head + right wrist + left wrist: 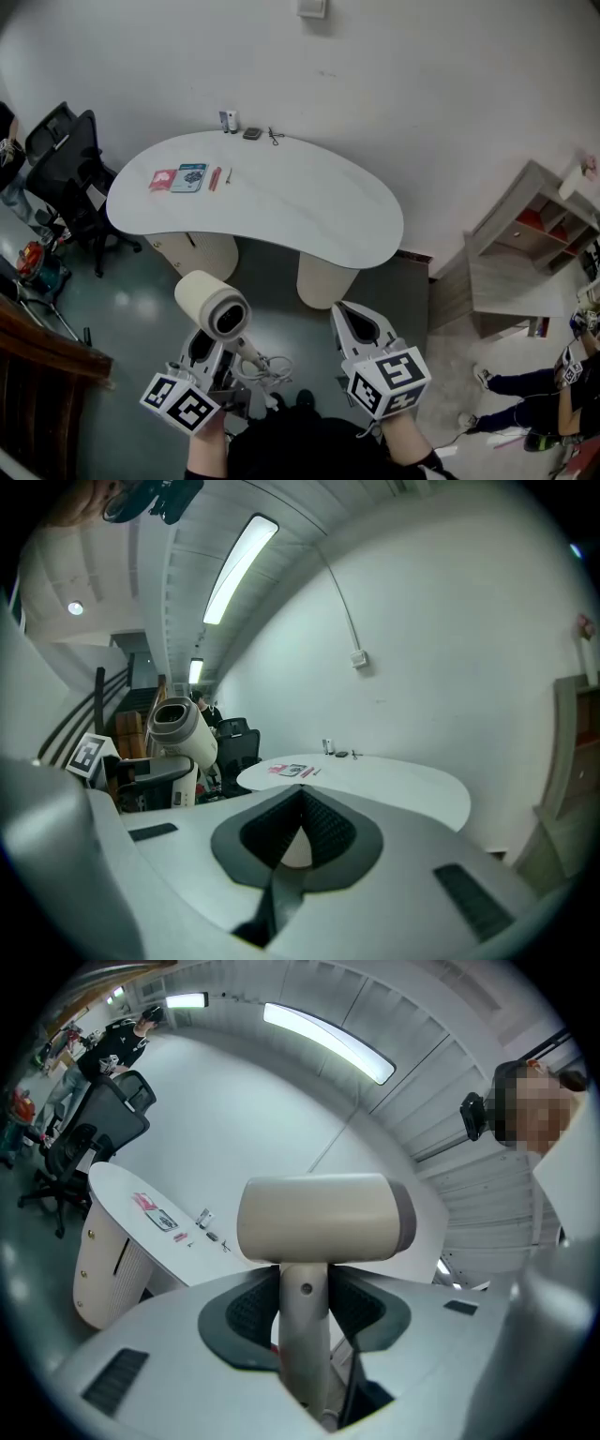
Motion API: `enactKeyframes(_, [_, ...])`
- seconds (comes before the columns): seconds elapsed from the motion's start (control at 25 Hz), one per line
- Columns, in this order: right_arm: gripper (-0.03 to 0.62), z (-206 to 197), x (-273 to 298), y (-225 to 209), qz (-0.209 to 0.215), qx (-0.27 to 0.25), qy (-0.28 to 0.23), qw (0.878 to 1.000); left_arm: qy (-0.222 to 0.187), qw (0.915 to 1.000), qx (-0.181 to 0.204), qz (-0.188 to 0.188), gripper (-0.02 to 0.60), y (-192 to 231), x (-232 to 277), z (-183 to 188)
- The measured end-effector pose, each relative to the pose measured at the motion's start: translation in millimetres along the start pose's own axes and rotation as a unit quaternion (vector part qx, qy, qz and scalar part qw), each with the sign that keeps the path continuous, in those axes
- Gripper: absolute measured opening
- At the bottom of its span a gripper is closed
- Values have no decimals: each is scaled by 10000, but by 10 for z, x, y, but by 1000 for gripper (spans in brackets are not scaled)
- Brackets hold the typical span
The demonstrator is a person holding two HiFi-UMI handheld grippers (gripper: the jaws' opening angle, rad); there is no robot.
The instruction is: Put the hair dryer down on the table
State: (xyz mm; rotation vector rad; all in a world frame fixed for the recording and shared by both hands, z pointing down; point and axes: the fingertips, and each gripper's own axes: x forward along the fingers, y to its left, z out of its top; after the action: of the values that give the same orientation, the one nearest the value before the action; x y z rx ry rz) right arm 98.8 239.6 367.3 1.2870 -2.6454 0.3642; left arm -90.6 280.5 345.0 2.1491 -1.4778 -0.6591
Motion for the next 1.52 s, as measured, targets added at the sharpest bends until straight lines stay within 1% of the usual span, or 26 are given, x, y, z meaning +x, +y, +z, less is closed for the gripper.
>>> enactKeyframes(0.44, [2, -54, -41, -342, -121, 151, 91, 9998, -234, 9993, 54, 278, 170, 29, 96, -13])
enactKeyframes(0.76, [2, -41, 30, -495, -114, 159, 129, 9997, -395, 9978, 267, 458, 170, 99, 209, 133])
enactKeyframes(0.88, [2, -20, 120, -524, -97, 164, 138, 9997, -402, 9975, 286, 499, 170, 162, 276, 175])
enactKeyframes(1.04, [2, 42, 301, -585, -120, 135, 150, 9997, -383, 9977, 249, 498, 170, 280, 439, 232])
enactKeyframes(1.24, [2, 89, 656, -626, -200, 87, 213, 9995, -391, 9983, 168, 388, 170, 535, 712, 386])
enactKeyframes(1.52, [2, 318, 1357, -796, -473, 96, 201, 9986, -278, 9992, 198, 209, 170, 1002, 1328, 705])
